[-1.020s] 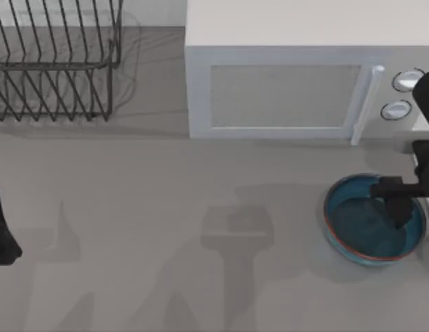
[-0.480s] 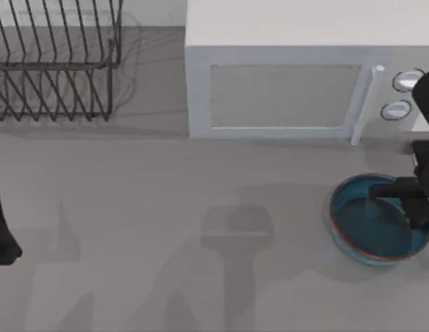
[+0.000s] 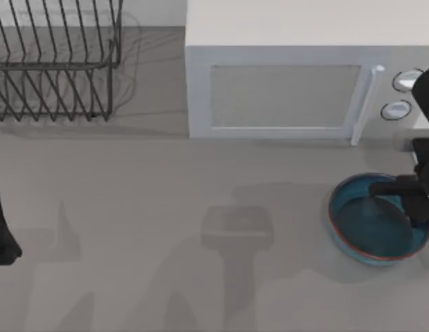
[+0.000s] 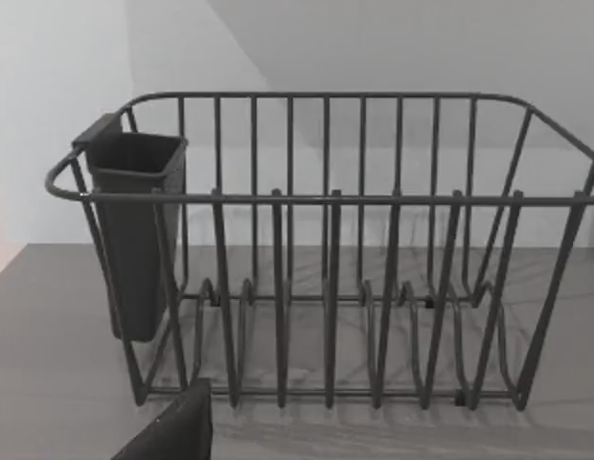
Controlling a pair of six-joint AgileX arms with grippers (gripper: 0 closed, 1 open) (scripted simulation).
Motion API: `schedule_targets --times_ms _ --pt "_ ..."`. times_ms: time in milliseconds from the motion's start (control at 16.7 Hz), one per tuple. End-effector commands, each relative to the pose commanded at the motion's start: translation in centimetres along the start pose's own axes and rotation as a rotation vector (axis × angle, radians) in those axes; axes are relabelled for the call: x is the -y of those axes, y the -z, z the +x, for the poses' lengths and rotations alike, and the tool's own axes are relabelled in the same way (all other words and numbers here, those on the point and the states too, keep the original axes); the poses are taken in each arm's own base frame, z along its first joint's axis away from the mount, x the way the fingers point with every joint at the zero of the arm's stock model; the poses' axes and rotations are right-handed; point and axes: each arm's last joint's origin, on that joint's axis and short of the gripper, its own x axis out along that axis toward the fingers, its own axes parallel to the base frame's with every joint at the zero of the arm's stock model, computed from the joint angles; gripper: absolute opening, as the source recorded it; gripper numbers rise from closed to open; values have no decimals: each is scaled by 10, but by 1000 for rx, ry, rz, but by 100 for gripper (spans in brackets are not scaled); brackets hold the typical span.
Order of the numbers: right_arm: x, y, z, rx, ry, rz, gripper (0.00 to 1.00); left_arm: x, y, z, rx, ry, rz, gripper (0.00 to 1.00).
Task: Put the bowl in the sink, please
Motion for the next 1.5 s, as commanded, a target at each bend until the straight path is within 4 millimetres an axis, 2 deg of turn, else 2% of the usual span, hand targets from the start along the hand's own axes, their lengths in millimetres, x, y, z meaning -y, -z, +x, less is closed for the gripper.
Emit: schedule_targets --times_ms 240,600,780,1080,1200,1320,1500 --pt "0 -8 -36 -7 2 6 0 0 0 0 0 0 0 100" --pt "0 -4 -123 -25 5 4 0 0 0 0 0 0 0 100" --pt "1 1 -146 -1 0 1 0 0 0 0 0 0 0 100" --pt "0 1 -145 -3 0 0 0 0 0 0 0 0 0 100" --pt "9 -3 -139 5 -4 29 0 0 0 0 0 0 0 100" --pt "30 -11 -126 27 -16 97 0 0 0 0 0 0 0 100" --pt "79 -20 -98 104 -42 241 0 0 0 0 0 0 0 100"
